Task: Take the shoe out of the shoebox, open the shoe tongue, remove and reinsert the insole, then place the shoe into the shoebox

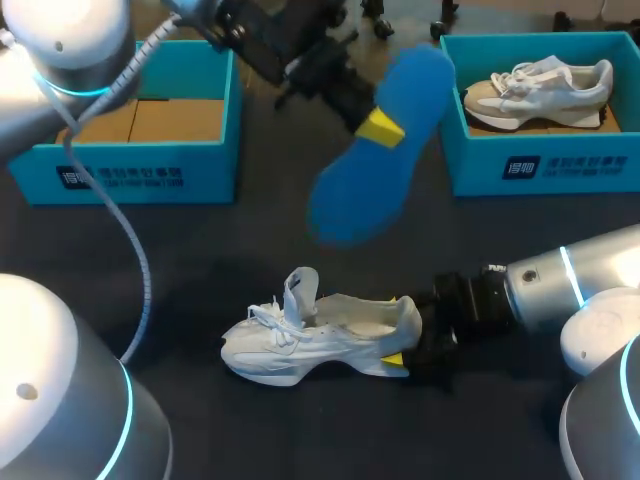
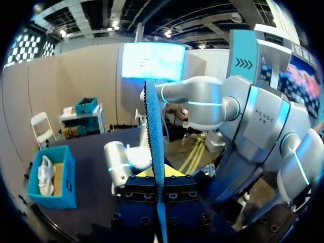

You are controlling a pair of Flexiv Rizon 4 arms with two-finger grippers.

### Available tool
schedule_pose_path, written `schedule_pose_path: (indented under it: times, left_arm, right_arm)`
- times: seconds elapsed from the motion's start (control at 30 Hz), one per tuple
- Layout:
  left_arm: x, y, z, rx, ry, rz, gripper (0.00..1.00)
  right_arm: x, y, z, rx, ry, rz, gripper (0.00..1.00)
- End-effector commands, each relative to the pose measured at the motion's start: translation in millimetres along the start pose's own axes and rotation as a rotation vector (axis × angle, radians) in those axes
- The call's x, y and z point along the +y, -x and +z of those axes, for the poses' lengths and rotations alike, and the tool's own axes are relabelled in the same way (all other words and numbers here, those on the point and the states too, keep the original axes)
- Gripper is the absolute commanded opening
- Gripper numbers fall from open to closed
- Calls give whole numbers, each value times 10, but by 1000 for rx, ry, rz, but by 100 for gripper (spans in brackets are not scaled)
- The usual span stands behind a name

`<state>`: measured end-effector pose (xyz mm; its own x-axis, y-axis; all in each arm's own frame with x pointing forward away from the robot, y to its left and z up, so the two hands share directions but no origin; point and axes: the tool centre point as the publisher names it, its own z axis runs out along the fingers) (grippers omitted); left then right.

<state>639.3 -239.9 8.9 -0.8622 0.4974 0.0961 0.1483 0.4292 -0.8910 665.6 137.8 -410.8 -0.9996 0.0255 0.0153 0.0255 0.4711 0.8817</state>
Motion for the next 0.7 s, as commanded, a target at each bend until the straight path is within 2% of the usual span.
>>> schedule_pose_path:
  times: [0.03, 0.17, 0.3, 0.57, 0.67, 0.7]
  left_arm:
    - [-283, -257, -250, -41, 8, 54, 0]
    - [-575, -431, -400, -60, -25, 138, 0]
    - [-774, -590, -556, -93, -34, 196, 0]
    - [-1001, -758, -929, -146, -88, 252, 0]
    - [-1073, -797, -1131, -183, -137, 258, 0]
    - [-1073, -797, -1131, -183, -137, 258, 0]
  right_arm:
    - [19, -4, 14, -1, -6, 1, 0]
    - [19, -4, 14, -1, -6, 1, 0]
    - [19, -4, 14, -1, -6, 1, 0]
    - [19, -4, 14, -1, -6, 1, 0]
    - [19, -4, 14, -1, -6, 1, 0]
    - [19, -4, 14, -1, -6, 1, 0]
